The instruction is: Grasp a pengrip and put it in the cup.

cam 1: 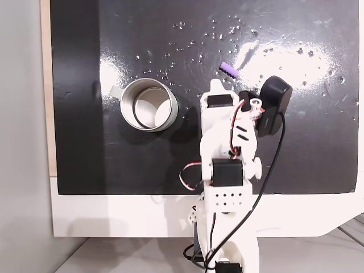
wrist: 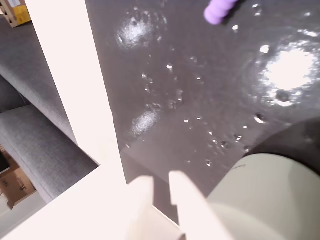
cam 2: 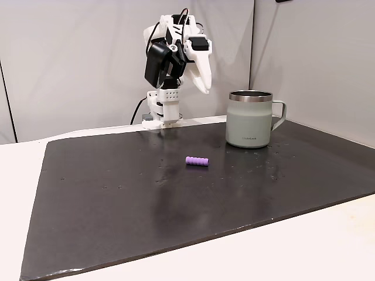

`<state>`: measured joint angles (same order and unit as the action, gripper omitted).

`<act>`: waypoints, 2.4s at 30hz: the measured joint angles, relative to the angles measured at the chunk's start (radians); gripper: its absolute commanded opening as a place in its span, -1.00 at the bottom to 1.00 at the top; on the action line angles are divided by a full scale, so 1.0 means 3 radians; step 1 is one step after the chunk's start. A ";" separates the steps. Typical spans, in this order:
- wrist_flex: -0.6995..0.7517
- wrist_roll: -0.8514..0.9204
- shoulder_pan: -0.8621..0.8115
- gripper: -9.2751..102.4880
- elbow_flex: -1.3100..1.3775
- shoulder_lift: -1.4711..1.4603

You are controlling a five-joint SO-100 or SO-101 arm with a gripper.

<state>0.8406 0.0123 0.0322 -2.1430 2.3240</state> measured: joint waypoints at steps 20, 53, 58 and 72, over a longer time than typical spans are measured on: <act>0.1156 -0.0511 -0.0312 -0.78 0.1933 -0.2526; 0.1595 -0.0608 -0.0527 -0.39 0.3022 -0.3799; 0.1595 -0.0608 -0.0527 -0.39 0.3109 -0.3922; 0.1590 -0.0639 -0.0532 -0.67 0.3226 -0.4162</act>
<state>1.3177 -0.1795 -0.1273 -1.1750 1.0753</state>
